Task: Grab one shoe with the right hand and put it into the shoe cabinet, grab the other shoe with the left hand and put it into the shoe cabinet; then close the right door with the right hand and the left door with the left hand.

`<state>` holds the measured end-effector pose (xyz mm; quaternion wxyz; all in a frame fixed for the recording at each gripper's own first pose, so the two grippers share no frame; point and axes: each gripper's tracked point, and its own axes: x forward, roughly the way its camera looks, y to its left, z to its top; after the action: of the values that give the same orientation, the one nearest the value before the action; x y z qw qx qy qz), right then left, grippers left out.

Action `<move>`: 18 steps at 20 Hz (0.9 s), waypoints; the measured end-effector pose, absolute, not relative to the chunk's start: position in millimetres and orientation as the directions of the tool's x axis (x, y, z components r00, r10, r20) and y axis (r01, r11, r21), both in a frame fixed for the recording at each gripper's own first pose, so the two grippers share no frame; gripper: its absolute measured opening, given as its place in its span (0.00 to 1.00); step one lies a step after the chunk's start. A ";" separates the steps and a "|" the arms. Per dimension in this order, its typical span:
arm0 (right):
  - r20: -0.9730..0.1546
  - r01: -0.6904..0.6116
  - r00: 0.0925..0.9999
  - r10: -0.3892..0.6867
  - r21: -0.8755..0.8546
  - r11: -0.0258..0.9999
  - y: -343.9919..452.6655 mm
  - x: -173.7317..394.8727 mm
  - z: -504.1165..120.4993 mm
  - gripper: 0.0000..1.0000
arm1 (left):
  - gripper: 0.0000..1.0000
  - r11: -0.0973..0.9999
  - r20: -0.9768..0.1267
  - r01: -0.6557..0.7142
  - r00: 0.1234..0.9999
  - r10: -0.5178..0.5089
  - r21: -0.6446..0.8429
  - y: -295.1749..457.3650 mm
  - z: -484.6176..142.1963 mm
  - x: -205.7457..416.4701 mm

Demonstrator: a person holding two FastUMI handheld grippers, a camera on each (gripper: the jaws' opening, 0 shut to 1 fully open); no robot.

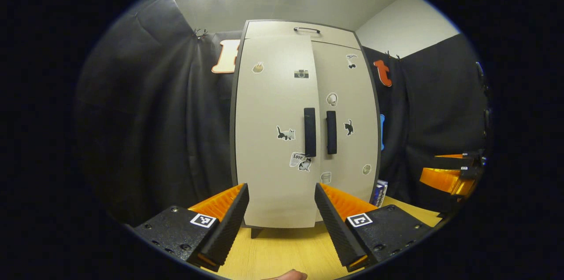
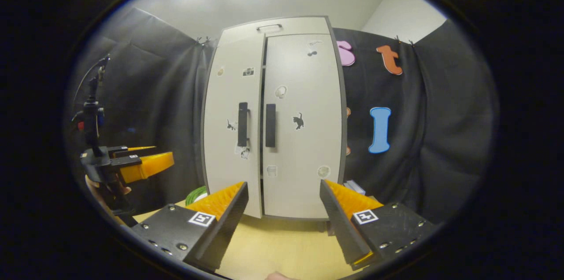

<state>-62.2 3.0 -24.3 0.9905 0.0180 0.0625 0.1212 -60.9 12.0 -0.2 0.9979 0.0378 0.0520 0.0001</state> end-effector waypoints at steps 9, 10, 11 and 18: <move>-0.060 -0.251 0.965 0.255 0.076 0.965 -27.3 -85.9 -9.7 0.98 | 0.93 1.000 -0.101 -0.010 0.995 0.012 0.026 -7.9 -5.1 -67.8; -0.056 -0.251 0.965 0.255 0.077 0.965 -32.6 -88.1 -9.6 0.98 | 0.95 1.000 -0.100 -0.018 0.995 0.020 0.019 -7.1 -6.2 -67.7; -0.052 -0.250 0.966 0.253 0.071 0.966 -38.8 -89.8 -10.2 0.95 | 0.95 0.999 -0.097 -0.032 0.995 0.033 0.014 -4.8 -7.4 -67.0; -0.054 -0.238 0.968 0.244 0.100 0.966 -66.9 -84.2 -26.7 0.95 | 0.96 1.000 -0.110 0.002 0.994 -0.004 -0.019 -23.6 -22.2 -65.5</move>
<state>-84.2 -66.9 -26.7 0.9910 0.0464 0.0329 0.1215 -65.5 -23.6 -22.2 0.9984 -0.0092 0.0552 -0.0015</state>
